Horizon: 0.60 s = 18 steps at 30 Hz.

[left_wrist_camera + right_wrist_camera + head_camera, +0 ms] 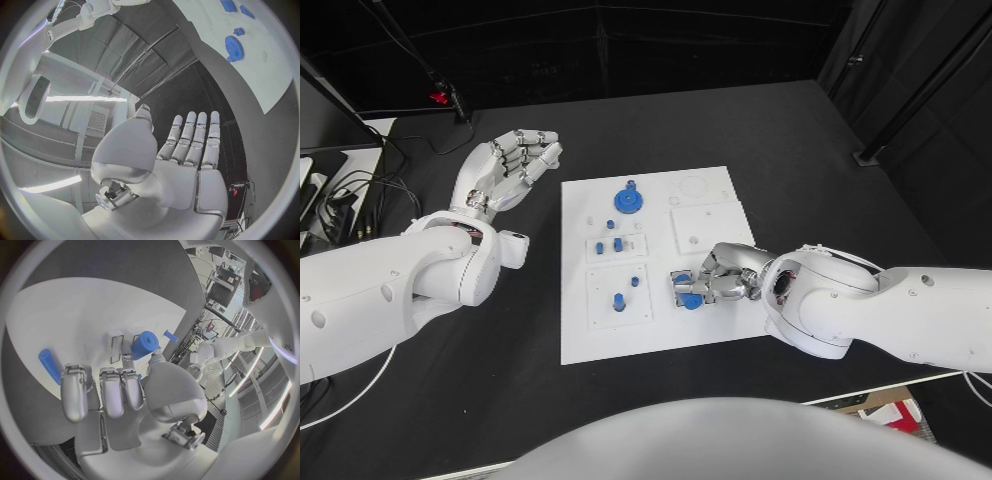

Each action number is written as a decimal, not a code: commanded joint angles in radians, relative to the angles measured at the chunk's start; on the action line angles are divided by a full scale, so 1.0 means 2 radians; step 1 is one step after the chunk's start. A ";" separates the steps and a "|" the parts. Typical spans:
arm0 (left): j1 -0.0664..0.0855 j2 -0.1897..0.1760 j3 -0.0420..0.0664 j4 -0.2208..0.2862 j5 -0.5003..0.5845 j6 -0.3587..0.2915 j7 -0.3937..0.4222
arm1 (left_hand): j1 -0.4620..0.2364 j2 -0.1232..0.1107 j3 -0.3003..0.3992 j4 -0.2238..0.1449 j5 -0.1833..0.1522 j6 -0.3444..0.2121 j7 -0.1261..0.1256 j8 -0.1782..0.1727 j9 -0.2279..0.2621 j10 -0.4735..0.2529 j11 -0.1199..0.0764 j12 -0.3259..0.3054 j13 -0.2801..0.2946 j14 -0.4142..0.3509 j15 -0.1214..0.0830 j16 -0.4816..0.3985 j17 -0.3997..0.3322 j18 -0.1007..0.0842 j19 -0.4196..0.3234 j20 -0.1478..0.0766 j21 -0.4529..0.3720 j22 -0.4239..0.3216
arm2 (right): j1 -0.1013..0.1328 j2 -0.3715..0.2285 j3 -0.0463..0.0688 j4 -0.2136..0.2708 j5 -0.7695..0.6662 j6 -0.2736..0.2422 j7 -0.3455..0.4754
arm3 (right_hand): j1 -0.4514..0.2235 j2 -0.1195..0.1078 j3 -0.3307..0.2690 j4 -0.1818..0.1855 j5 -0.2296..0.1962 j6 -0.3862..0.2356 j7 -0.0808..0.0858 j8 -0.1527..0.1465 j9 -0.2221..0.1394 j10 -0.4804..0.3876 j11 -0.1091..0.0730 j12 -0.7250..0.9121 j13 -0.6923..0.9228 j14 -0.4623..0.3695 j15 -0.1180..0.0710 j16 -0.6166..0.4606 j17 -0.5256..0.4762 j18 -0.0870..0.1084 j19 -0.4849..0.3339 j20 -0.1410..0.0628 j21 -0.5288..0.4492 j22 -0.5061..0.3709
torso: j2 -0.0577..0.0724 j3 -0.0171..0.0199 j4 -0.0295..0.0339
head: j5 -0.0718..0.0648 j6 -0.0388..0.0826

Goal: Assemble the parts on the task board

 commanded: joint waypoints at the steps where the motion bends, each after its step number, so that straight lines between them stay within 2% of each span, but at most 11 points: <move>1: 0.001 0.000 0.000 0.001 0.000 0.005 0.003 | 0.000 0.005 -0.003 -0.001 0.001 -0.003 0.058 0.002 -0.001 -0.003 0.000 0.002 -0.001 -0.003 -0.001 0.003 0.000 -0.002 0.004 0.000 0.001 -0.001 | 0.000 0.000 0.000 0.001 -0.004 0.001 0.001 | -0.003 -0.001 -0.004 0.000 -0.004 -0.004 -0.001 0.002 0.001 0.052 -0.001 0.001 0.132 0.053 -0.004 0.001 0.132 0.002 0.033 -0.004 -0.003 0.119 | 0.000 0.0004 0.0008 | 0.000 0.000; 3: 0.001 0.000 0.000 0.001 0.000 0.005 0.003 | 0.000 0.005 -0.003 -0.001 0.001 -0.003 0.058 0.002 -0.001 -0.003 0.000 0.002 -0.001 -0.003 -0.001 0.003 0.000 -0.002 0.004 0.000 0.001 -0.001 | 0.000 -0.003 0.000 0.002 -0.007 -0.007 0.005 | -0.003 -0.002 -0.005 0.000 -0.006 -0.004 -0.001 0.002 0.001 0.052 -0.001 0.001 0.132 0.053 -0.004 0.001 0.132 0.002 0.033 -0.004 -0.003 0.119 | 0.000 0.0004 0.0002 | 0.001 0.000; 8: 0.001 -0.002 0.000 0.001 0.000 0.005 0.003 | 0.001 0.006 -0.004 -0.001 0.003 -0.004 0.058 0.002 0.000 -0.003 0.000 0.003 -0.001 -0.002 -0.001 0.004 -0.001 -0.002 0.004 0.000 0.001 -0.001 | 0.000 -0.011 0.000 0.006 -0.009 -0.057 0.036 | -0.006 0.000 -0.018 0.000 -0.038 -0.001 -0.003 0.010 0.006 0.052 -0.003 0.001 0.132 0.053 -0.005 0.001 0.132 0.001 0.034 -0.005 -0.002 0.120 | 0.000 0.0002 -0.0014 | 0.003 0.000; 12: 0.000 -0.002 0.000 0.001 0.000 0.006 0.003 | 0.001 0.006 -0.004 -0.001 0.003 -0.004 0.058 0.002 0.000 -0.003 0.000 0.003 -0.001 -0.002 -0.001 0.004 -0.001 -0.002 0.004 0.000 0.001 -0.001 | 0.000 -0.021 0.000 0.010 0.000 -0.096 0.070 | -0.011 -0.004 -0.026 0.000 -0.042 -0.004 -0.004 0.012 0.008 0.052 -0.004 0.001 0.132 0.053 -0.006 0.001 0.132 0.002 0.033 -0.006 -0.003 0.119 | 0.000 0.0004 -0.0007 | 0.003 0.000; 14: 0.000 -0.002 0.000 0.001 0.000 0.006 0.003 | 0.001 0.006 -0.004 -0.001 0.003 -0.004 0.058 0.002 0.000 -0.003 0.000 0.003 -0.001 -0.002 -0.001 0.004 -0.001 -0.002 0.004 0.000 0.001 -0.001 | 0.000 -0.024 0.000 0.012 0.008 -0.104 0.083 | -0.012 -0.007 -0.030 0.000 -0.042 -0.008 -0.003 0.012 0.009 0.052 -0.004 0.001 0.132 0.053 -0.006 0.001 0.132 0.002 0.032 -0.006 -0.005 0.119 | 0.000 0.0005 -0.0014 | 0.004 0.000; 15: 0.000 -0.002 0.000 0.001 0.000 0.006 0.002 | 0.001 0.006 -0.004 -0.001 0.003 -0.004 0.058 0.002 0.000 -0.003 0.000 0.003 -0.001 -0.002 -0.001 0.004 -0.001 -0.002 0.004 0.000 0.001 -0.001 | 0.000 -0.026 0.000 0.013 0.014 -0.104 0.089 | -0.011 -0.010 -0.032 0.000 -0.042 -0.012 -0.002 0.012 0.009 0.052 -0.004 0.001 0.132 0.053 -0.005 0.001 0.132 0.003 0.031 -0.006 -0.006 0.118 | 0.000 0.0003 -0.0007 | 0.003 0.000; 18: 0.000 -0.002 0.000 0.001 0.000 0.006 0.002 | 0.001 0.006 -0.004 -0.001 0.003 -0.004 0.058 0.002 0.000 -0.003 0.000 0.003 -0.001 -0.002 -0.001 0.004 -0.001 -0.002 0.004 0.000 0.001 -0.001 | 0.000 -0.032 0.000 0.014 0.034 -0.095 0.102 | -0.004 -0.020 -0.038 -0.002 -0.043 -0.024 -0.001 0.013 0.011 0.052 -0.003 0.001 0.132 0.053 -0.002 0.001 0.132 0.003 0.029 -0.005 -0.009 0.117 | 0.000 0.0004 -0.0002 | 0.002 0.000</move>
